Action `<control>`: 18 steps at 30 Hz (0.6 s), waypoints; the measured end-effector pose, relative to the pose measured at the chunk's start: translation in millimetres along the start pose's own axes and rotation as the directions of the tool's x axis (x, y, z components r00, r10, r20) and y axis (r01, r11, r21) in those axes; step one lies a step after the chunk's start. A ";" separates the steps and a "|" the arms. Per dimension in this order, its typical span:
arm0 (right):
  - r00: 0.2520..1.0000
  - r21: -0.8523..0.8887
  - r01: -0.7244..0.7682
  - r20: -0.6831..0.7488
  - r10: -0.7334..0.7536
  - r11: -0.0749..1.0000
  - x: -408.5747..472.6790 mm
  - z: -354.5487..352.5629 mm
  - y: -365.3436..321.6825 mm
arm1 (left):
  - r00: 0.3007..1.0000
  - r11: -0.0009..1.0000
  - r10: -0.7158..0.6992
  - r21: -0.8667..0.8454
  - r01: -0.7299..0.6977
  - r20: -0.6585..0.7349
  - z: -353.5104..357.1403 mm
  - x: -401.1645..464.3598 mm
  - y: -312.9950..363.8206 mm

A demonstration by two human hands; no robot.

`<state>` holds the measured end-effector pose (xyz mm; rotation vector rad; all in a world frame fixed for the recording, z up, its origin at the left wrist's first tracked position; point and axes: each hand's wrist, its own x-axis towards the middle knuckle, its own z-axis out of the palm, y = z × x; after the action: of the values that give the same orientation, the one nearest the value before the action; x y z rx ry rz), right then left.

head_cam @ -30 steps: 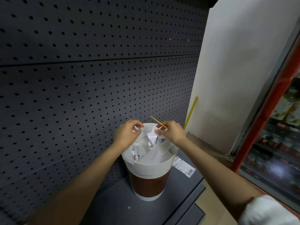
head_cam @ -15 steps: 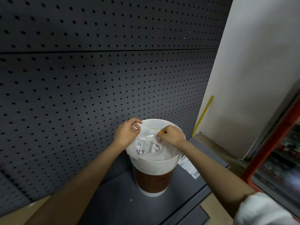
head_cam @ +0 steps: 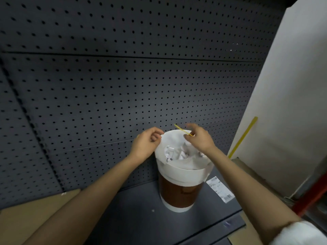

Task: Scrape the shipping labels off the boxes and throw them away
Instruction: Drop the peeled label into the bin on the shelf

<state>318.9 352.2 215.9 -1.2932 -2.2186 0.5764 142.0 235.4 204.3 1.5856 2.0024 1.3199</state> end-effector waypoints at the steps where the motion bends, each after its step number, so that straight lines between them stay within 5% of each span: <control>1: 1.000 0.052 0.023 -0.021 -0.022 0.998 -1.0 1.5 -7.8 | 1.000 1.000 -0.009 0.007 0.009 -0.004 -5.4 -6.9 -2.9; 7: 0.985 0.170 0.169 0.012 -0.174 0.971 -19.7 33.1 -75.4 | 0.996 0.997 -0.078 -0.007 0.078 -0.033 -55.1 -49.4 -27.5; 18: 0.887 0.196 0.313 0.288 -0.360 0.929 -126.6 156.6 -236.5 | 0.950 0.970 -0.234 0.011 0.242 -0.206 -214.9 -200.0 -135.2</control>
<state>117.9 115.6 205.2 -0.7517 -2.5340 0.8379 -16.5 -42.0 155.2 1.2152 2.2666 1.4034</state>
